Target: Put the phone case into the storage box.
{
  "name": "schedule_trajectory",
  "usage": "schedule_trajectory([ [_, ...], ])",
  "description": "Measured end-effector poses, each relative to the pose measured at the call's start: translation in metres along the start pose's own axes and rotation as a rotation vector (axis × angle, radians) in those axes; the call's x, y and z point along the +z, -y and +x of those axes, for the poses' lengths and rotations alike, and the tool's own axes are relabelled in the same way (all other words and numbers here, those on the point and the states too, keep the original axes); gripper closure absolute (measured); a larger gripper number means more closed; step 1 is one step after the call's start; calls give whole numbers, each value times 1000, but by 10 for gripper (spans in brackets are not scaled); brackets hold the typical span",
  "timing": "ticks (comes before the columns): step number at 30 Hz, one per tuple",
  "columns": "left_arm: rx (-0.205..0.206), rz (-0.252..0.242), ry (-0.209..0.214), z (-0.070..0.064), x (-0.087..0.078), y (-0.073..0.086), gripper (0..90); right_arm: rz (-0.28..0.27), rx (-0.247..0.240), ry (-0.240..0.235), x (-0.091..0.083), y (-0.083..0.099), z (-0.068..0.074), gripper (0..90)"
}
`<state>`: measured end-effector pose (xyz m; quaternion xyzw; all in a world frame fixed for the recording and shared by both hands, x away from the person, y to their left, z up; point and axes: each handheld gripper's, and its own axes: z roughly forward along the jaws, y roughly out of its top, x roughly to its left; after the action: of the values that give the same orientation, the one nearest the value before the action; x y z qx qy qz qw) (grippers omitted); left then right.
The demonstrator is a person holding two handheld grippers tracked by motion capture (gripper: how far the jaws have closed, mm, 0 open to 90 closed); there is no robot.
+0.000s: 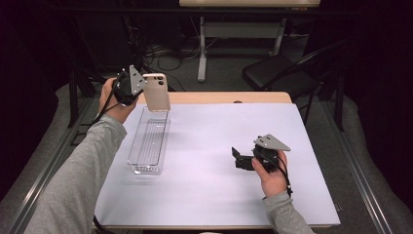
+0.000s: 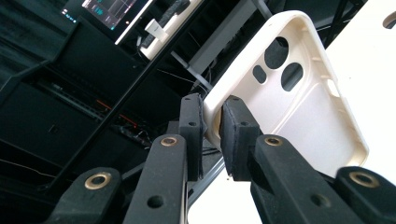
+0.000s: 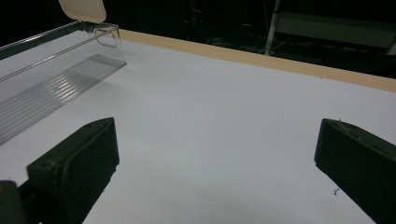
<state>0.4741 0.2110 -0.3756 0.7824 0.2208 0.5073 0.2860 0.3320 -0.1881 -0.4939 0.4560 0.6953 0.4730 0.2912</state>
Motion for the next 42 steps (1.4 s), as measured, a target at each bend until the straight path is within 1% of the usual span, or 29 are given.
schedule_trajectory([
  [2, -2, 2, -1, 0, 1, 1, 797, 0, 5, 2, 0, 0, 0, 0],
  [5, 4, 1, -4, 0, 2, 3, 797, 0, 3, 3, -1, 0, -1, 0],
  [12, 1, 2, -11, -1, 7, 10, 797, 6, 0, 5, -1, 1, -1, 0],
  [15, 3, 4, -15, -3, 9, 14, 797, 4, -2, 7, 0, 2, -1, 0],
  [18, 14, 10, -23, -5, 12, 19, 797, 4, -3, 8, 0, 2, -1, 0],
  [21, 10, 6, -28, -7, 14, 24, 797, 8, -3, 7, 0, 2, -1, 0],
  [23, 18, 9, -32, -8, 15, 27, 797, 7, -3, 8, 0, 3, -1, 0],
  [26, 14, 5, -35, -10, 17, 32, 797, 10, -1, 8, 1, 3, -1, 0],
  [29, 28, 5, -42, -13, 19, 35, 797, 11, -4, 8, 1, 4, -1, 0],
  [30, 21, 5, -39, -14, 20, 37, 797, 12, -4, 7, 2, 4, 0, 0],
  [33, 20, 7, -39, -16, 23, 41, 797, 13, -6, 8, 2, 4, 0, 0],
  [34, 11, 7, -36, -17, 24, 43, 797, 12, -7, 8, 2, 5, 0, 0],
  [40, 20, 14, -35, -22, 30, 50, 797, 25, -5, 7, 2, 7, 0, 0],
  [42, 12, 15, -34, -24, 31, 52, 798, 24, -4, 7, 3, 7, 0, 0],
])
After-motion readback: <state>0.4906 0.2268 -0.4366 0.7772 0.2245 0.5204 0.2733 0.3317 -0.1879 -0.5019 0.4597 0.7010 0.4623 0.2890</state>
